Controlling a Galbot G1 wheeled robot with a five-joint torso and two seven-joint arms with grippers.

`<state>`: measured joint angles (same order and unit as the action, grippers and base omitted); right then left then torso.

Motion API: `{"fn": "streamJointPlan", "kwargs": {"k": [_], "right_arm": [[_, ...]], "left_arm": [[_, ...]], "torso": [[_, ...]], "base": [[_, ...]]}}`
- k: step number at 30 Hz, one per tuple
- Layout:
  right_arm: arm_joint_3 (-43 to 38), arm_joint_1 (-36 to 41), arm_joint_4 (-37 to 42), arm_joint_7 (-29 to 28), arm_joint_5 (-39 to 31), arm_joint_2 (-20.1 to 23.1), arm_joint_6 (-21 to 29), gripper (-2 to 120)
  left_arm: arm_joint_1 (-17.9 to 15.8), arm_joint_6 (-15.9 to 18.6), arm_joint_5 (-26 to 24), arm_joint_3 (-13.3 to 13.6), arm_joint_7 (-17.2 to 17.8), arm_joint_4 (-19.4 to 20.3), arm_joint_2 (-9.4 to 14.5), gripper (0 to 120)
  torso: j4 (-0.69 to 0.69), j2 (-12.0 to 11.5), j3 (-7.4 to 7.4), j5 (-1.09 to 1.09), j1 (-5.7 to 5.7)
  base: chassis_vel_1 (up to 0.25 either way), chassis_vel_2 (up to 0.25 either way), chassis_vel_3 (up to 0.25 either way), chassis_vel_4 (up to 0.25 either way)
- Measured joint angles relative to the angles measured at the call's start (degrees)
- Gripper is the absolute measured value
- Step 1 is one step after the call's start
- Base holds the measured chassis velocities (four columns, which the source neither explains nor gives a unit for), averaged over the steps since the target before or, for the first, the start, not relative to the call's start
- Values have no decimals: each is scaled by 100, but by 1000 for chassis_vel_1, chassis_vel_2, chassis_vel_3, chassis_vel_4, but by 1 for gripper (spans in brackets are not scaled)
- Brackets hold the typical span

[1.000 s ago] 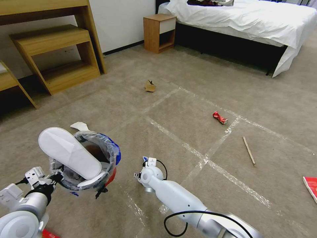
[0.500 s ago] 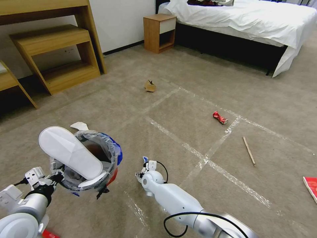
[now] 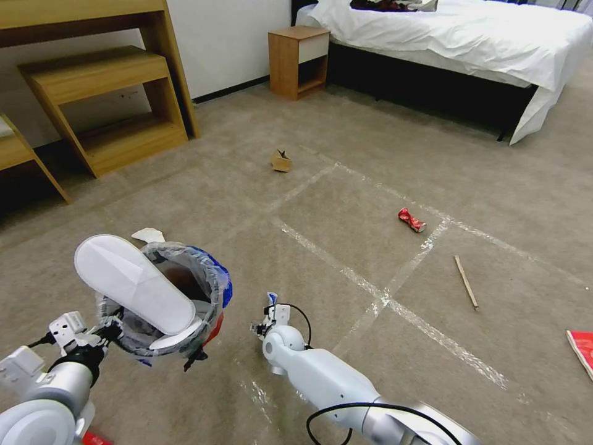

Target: Pick up the trash bin and place the garbage on the floor into it.

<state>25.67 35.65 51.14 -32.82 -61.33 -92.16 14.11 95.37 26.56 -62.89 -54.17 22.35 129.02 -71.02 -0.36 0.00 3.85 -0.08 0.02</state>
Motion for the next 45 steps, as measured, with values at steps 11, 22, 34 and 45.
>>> {"fn": "streamJointPlan", "kwargs": {"k": [11,22,34,45], "right_arm": [[69,1,-169,145,133,2,-146,61],[107,28,-189,254,204,2,-196,19],[190,118,512,238,112,221,-206,0],[-349,391,2689,452,235,1531,-742,0]], "left_arm": [[30,-31,-5,-11,0,48,-31,1],[2,-45,0,28,-2,39,-68,1],[-61,-52,13,28,-7,-138,-65,1],[-211,-31,-5,66,3,-354,88,1]], "torso": [[-1,0,0,0,0],[1,0,0,0,0],[2,0,0,0,0],[0,0,0,1,0]], "base": [[0,0,0,0],[0,0,0,0],[0,0,0,0],[0,0,0,0]]}}
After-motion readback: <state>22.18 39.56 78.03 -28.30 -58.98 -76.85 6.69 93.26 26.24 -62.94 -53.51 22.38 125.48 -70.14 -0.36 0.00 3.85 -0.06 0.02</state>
